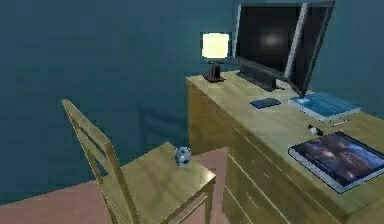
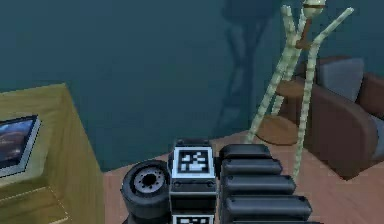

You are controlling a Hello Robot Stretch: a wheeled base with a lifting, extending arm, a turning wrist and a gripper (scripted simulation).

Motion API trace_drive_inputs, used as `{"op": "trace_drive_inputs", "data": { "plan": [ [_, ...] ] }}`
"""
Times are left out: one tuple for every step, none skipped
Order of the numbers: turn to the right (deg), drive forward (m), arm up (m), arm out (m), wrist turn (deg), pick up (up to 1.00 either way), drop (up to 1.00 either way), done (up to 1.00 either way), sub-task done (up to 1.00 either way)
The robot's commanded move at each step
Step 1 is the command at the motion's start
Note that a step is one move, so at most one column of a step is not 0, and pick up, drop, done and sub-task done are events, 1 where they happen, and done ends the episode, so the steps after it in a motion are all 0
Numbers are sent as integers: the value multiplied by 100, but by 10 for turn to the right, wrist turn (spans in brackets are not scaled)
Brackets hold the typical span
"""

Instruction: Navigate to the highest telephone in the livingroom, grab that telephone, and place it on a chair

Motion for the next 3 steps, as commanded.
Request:
{"op": "trace_drive_inputs", "data": {
  "plan": [
    [-450,0,0,0,0,0,0,0,0],
    [-450,0,0,0,0,0,0,0,0],
    [-240,0,0,0,0,0,0,0,0]
  ]
}}
